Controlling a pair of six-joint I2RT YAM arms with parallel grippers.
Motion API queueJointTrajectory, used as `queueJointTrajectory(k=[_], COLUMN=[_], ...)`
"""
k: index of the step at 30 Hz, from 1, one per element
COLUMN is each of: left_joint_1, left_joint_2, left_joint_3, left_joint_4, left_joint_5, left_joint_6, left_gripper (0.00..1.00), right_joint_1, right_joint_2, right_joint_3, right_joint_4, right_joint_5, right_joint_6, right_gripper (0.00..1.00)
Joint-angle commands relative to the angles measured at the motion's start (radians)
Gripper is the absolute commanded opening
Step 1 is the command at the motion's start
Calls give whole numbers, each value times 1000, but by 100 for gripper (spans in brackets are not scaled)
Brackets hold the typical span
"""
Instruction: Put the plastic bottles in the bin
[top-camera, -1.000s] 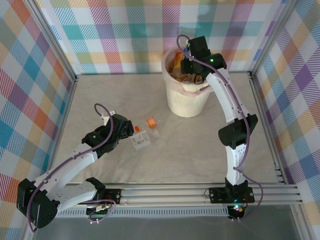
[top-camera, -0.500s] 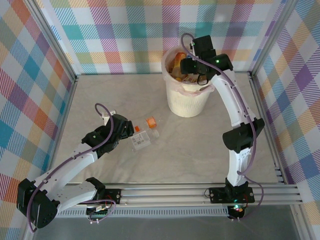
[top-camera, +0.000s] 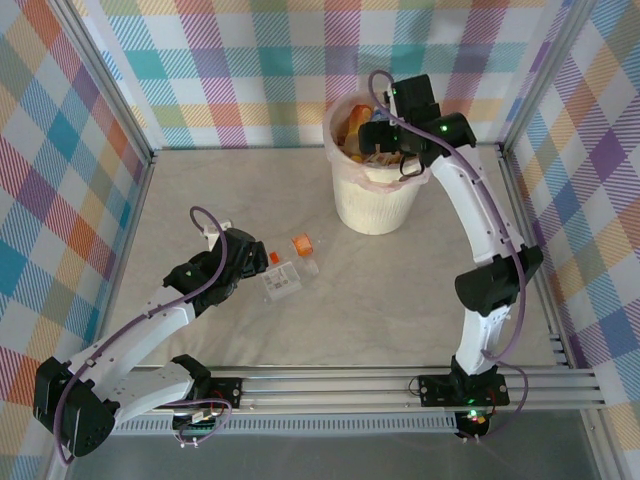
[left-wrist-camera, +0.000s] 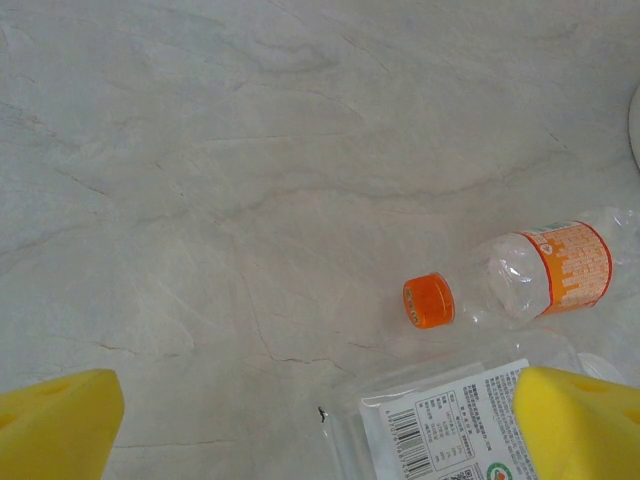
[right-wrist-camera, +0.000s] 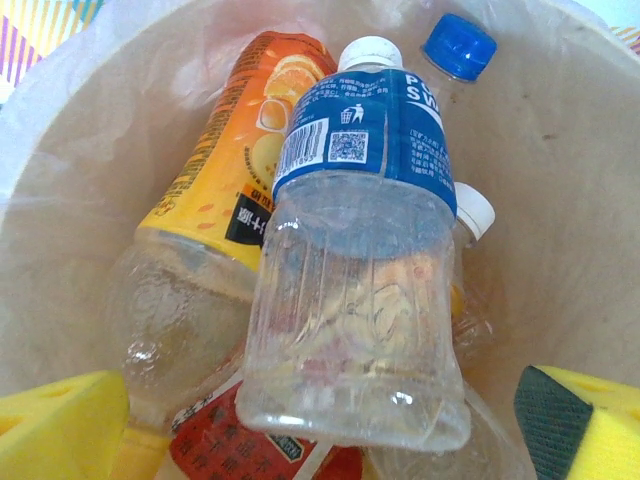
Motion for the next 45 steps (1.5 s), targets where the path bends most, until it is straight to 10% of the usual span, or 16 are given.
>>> queueJointTrajectory(k=[1,25,45], left_joint_1=[10,18,48], left_joint_2=[-2,173,403], left_joint_3=[-3,-59,-17], left_joint_4=[2,158,268], left_joint_5=[15,223,506], left_joint_6=[18,186,172], left_gripper=[100,100,100], right_joint_1=[-3,39,112], right_joint_2=[-76,-817,-840], right_joint_3=[-38,-979,-1428], right_joint_4=[24,202,351], right_joint_5=[-43,-197,-332], right_joint_6=[23,345,570], right_gripper=[100,100,100])
